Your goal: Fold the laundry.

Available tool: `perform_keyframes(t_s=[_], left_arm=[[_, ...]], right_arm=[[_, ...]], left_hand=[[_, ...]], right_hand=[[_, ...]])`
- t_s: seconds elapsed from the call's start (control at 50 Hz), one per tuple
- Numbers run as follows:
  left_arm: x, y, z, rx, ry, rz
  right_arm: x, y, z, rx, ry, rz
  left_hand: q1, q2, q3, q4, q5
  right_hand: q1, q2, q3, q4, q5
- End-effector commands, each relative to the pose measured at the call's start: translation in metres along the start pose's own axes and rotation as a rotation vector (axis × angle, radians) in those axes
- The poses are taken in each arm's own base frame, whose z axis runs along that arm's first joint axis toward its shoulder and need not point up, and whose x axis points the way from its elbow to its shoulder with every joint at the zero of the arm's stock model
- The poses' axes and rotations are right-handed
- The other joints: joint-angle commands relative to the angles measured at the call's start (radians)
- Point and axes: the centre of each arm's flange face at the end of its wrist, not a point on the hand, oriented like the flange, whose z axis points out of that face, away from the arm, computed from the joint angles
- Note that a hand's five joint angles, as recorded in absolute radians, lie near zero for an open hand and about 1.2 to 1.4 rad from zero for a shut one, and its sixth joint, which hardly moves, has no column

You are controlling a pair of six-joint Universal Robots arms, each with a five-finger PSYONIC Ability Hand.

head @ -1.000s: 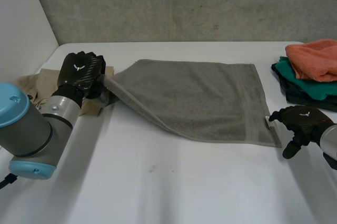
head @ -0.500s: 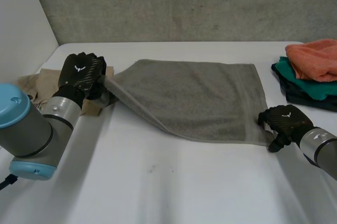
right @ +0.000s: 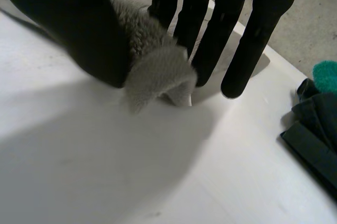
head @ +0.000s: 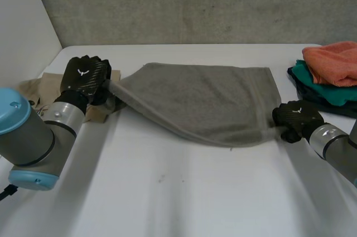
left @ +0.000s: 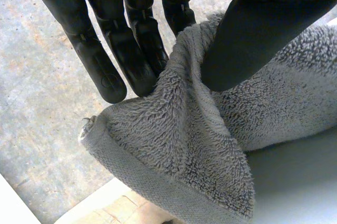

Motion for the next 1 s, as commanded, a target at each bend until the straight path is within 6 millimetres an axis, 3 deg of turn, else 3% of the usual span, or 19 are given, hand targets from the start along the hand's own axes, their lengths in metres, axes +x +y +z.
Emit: perform_keyframes(t_s=[0.02,0.08,0.14,0.16,0.22,0.24,0.32,0.4,0.48,0.54,0.64,0.66,0.76,0.78,0.84,0.88,0.9,0.96,1.0], left_arm=[[-0.001,-0.001,0.0,-0.001,-0.001,0.006],[-0.006,-0.018,-0.002,0.025,-0.011,0.023],[-0.015,-0.048,-0.008,0.064,-0.026,0.037],[-0.018,-0.057,-0.009,0.077,-0.032,0.044],[-0.034,-0.099,-0.02,0.124,-0.068,0.091],[-0.038,-0.11,-0.023,0.134,-0.077,0.106],[-0.049,-0.157,-0.04,0.172,-0.103,0.186],[-0.049,-0.172,-0.048,0.141,-0.074,0.23],[-0.045,-0.157,-0.044,0.058,-0.018,0.288],[-0.04,-0.129,-0.031,-0.032,0.024,0.342],[-0.03,-0.078,-0.01,-0.156,0.093,0.404],[-0.029,-0.06,0.001,-0.192,0.11,0.418],[-0.026,-0.027,0.04,-0.2,0.121,0.456],[-0.027,-0.027,0.047,-0.182,0.111,0.463],[-0.031,-0.042,0.076,-0.051,0.053,0.48],[-0.036,-0.06,0.087,0.046,0.005,0.497],[-0.038,-0.08,0.097,0.155,-0.041,0.507],[-0.04,-0.107,0.105,0.318,-0.112,0.497],[-0.045,-0.144,0.1,0.479,-0.17,0.449]], right_arm=[[0.011,-0.016,0.007,0.044,0.059,-0.033],[0.022,-0.031,0.003,0.065,0.11,-0.053],[0.039,-0.077,-0.024,0.128,0.187,-0.107],[0.047,-0.103,-0.044,0.158,0.224,-0.134],[0.058,-0.142,-0.079,0.203,0.276,-0.18],[0.065,-0.168,-0.101,0.239,0.306,-0.2],[0.076,-0.208,-0.144,0.269,0.362,-0.235],[0.078,-0.22,-0.162,0.218,0.363,-0.268],[0.075,-0.214,-0.16,0.143,0.363,-0.318],[0.066,-0.206,-0.148,0.097,0.334,-0.336],[0.044,-0.174,-0.103,-0.032,0.242,-0.333],[0.042,-0.171,-0.097,-0.041,0.238,-0.333],[0.05,-0.159,-0.049,-0.002,0.298,-0.335],[0.058,-0.165,-0.036,0.051,0.359,-0.342],[0.075,-0.187,-0.027,0.174,0.491,-0.349],[0.092,-0.218,-0.027,0.329,0.625,-0.356],[0.096,-0.229,-0.028,0.383,0.662,-0.355],[0.107,-0.258,-0.037,0.555,0.771,-0.357],[0.11,-0.268,-0.043,0.619,0.805,-0.347]], left_hand=[[0.245,0.197,0.201,0.195,0.237],[0.245,0.197,0.201,0.195,0.237],[0.245,0.197,0.201,0.195,0.237],[0.245,0.197,0.201,0.195,0.237],[0.245,0.197,0.201,0.195,0.237],[0.245,0.197,0.201,0.195,0.237],[0.245,0.197,0.201,0.195,0.237],[0.245,0.197,0.201,0.195,0.237],[0.245,0.197,0.201,0.195,0.237],[0.245,0.197,0.201,0.195,0.237],[0.245,0.197,0.201,0.195,0.237],[0.245,0.197,0.201,0.195,0.237],[0.245,0.197,0.201,0.195,0.237],[0.245,0.197,0.201,0.195,0.237],[0.245,0.197,0.201,0.195,0.237],[0.245,0.197,0.201,0.195,0.237],[0.245,0.197,0.201,0.195,0.237],[0.245,0.197,0.201,0.195,0.237],[0.245,0.197,0.201,0.195,0.237]], right_hand=[[0.302,0.286,0.292,0.292,0.299],[0.302,0.286,0.292,0.292,0.299],[0.302,0.286,0.292,0.292,0.299],[0.302,0.286,0.292,0.292,0.299],[0.302,0.286,0.292,0.292,0.299],[0.302,0.286,0.292,0.292,0.299],[0.302,0.286,0.292,0.292,0.299],[0.302,0.286,0.292,0.292,0.299],[0.302,0.286,0.292,0.292,0.299],[0.302,0.286,0.292,0.292,0.299],[0.302,0.286,0.292,0.292,0.299],[0.302,0.286,0.292,0.292,0.299],[0.302,0.286,0.292,0.292,0.299],[0.302,0.286,0.292,0.292,0.299],[0.302,0.286,0.292,0.292,0.299],[0.302,0.286,0.292,0.292,0.299],[0.302,0.286,0.292,0.292,0.299],[0.302,0.286,0.292,0.292,0.299],[0.302,0.286,0.292,0.292,0.299]])
